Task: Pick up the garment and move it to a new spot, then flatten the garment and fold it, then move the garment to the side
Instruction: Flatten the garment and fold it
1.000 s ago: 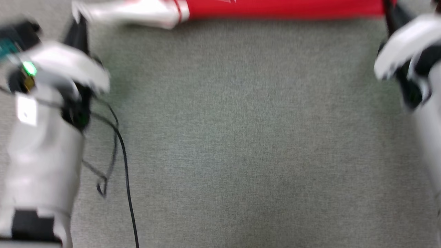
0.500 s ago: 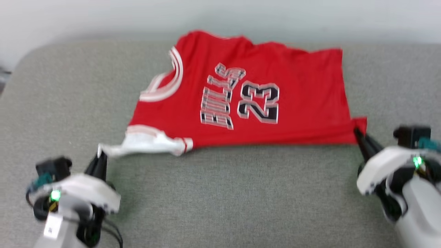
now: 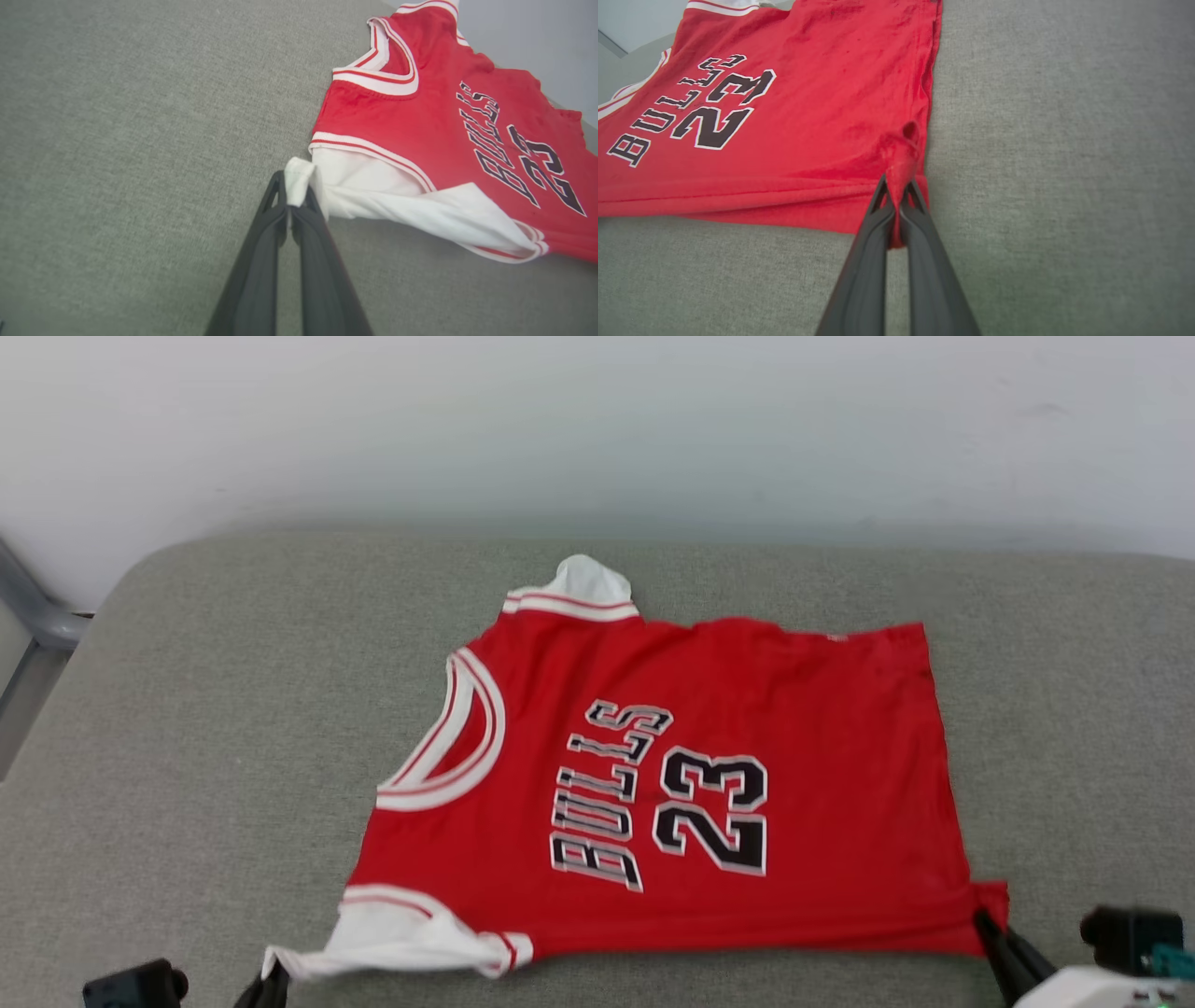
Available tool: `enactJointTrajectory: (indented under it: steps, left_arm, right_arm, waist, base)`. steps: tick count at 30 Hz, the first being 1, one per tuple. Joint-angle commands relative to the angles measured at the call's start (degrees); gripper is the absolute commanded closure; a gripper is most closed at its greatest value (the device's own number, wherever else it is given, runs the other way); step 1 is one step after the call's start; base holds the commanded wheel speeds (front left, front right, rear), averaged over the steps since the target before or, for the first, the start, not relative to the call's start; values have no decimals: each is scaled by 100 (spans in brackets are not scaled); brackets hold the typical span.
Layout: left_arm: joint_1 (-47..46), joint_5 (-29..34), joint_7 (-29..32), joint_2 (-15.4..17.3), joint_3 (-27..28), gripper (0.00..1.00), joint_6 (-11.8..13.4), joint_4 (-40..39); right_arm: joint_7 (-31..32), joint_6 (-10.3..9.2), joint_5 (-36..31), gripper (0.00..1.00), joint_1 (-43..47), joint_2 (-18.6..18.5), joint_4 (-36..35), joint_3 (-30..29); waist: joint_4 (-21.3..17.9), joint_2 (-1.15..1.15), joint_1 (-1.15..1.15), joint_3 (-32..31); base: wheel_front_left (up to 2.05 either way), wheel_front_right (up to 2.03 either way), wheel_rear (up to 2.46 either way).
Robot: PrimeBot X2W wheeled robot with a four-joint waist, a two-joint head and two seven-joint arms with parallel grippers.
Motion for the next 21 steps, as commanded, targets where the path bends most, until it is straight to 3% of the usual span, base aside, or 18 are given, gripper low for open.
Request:
enactJointTrajectory:
  steps: [1, 5, 10, 14, 21]
  left_arm:
    - [342, -38, 241, 120, 41, 100, 225, -330]
    - [777, -114, 589, 173, 50, 100, 515, -994]
    - [887, -82, 657, 244, 116, 100, 671, -1452]
    - [500, -46, 668, 247, 20, 100, 528, -1538]
    - [-614, -22, 404, 80, -111, 100, 128, -972]
  right_arm:
    - [222, -18, -108, 100, 432, 153, -373, -270]
    - [619, -16, -272, 100, 978, 484, -1004, -629]
    - [920, -16, -384, 100, 1122, 642, -1451, -764]
    - [1131, -15, -519, 100, 903, 688, -1675, -794]
    - [1189, -15, -775, 100, 249, 620, -1591, -826]
  waist:
    - [39, 0, 2, -70]
    - [56, 0, 2, -101]
    - [41, 0, 2, -32]
    - [52, 0, 2, 97]
    - [21, 0, 2, 630]
  base:
    - [0, 0, 0]
    - [0, 0, 0]
    - [0, 0, 0]
    - [0, 0, 0]
    - [0, 0, 0]
